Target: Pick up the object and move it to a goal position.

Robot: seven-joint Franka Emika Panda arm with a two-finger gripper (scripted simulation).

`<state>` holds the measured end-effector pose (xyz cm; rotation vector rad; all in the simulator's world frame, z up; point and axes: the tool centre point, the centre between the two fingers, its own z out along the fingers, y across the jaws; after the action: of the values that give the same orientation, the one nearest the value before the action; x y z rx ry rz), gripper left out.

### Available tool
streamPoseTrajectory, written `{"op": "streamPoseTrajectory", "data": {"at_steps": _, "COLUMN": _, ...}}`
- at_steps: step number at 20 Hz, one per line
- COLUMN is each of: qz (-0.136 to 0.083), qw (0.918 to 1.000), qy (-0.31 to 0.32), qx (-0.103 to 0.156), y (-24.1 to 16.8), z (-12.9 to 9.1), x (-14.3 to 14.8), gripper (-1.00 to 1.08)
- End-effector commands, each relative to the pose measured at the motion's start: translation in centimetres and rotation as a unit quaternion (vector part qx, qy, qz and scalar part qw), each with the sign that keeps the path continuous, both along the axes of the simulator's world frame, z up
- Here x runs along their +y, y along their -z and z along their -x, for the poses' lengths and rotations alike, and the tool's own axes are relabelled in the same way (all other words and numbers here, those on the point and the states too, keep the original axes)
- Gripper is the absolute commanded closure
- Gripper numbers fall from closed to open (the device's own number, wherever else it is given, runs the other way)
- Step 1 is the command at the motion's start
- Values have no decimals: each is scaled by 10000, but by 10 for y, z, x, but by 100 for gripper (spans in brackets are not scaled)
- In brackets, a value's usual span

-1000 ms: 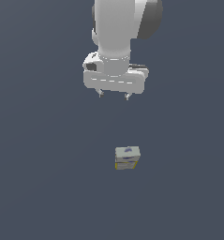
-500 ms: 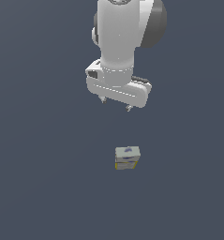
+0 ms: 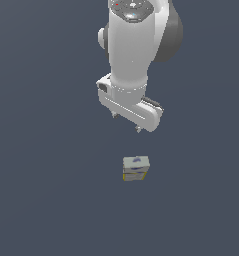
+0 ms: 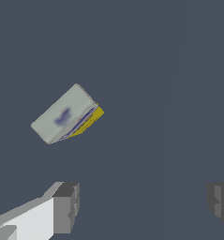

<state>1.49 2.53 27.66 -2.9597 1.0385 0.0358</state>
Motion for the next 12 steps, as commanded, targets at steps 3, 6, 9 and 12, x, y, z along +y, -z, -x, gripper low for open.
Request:
{"op": "streamPoseTrajectory", "data": {"at_steps": 3, "qz": 13, "qw": 9984, "qy": 561, "qx": -6, "y": 8, "z": -14, "x": 4, "gripper": -92}}
{"op": "streamPoseTrajectory", "data": {"at_steps": 6, "qz": 22, "qw": 9957, "qy": 928, "qx": -11, "y": 14, "z": -23, "x": 7, "gripper": -92}}
{"op": "streamPoseTrajectory", "data": {"at_steps": 9, "qz": 31, "qw": 9916, "qy": 1293, "qx": -15, "y": 20, "z": -32, "x": 10, "gripper": -92}}
{"op": "streamPoseTrajectory", "data": {"at_steps": 12, "qz": 40, "qw": 9862, "qy": 1655, "qx": -20, "y": 26, "z": -41, "x": 13, "gripper": -92}}
